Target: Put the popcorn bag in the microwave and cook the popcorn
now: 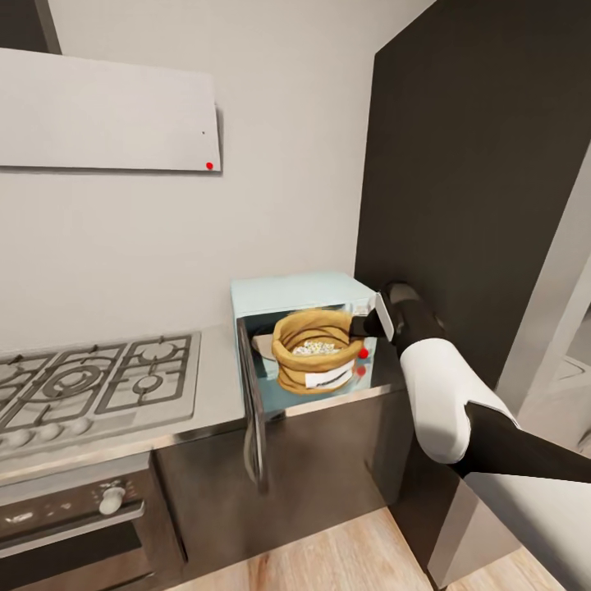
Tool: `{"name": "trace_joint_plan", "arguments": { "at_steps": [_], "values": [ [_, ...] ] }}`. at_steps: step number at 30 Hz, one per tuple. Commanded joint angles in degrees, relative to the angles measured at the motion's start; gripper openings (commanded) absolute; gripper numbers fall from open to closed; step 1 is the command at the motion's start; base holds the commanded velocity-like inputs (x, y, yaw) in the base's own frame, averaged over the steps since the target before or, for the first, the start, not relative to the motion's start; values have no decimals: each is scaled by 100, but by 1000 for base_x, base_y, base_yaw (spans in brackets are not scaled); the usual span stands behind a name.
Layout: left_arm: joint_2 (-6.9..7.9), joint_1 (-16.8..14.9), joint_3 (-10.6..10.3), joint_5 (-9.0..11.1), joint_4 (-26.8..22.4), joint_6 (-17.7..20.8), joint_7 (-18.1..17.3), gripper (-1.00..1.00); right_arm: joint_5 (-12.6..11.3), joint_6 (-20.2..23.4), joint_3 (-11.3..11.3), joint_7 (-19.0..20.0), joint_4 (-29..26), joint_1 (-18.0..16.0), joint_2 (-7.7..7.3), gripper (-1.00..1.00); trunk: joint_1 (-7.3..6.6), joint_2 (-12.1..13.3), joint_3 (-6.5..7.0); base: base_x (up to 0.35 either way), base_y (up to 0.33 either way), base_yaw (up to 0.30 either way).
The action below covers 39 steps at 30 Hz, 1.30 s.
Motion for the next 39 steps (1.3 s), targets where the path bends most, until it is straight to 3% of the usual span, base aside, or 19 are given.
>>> {"name": "trace_joint_plan", "arguments": {
  "at_steps": [1,39],
  "values": [
    [-1,-2,1,46,2,-16,-1,100,55,14,-43,30,29,-7,8,-100,1,-4,-7,44,0,0],
    [-1,-2,21,46,2,-16,-1,100,96,14,10,-9,294,4,8,-100,1,-4,-7,1,0,0]
  ]
}}
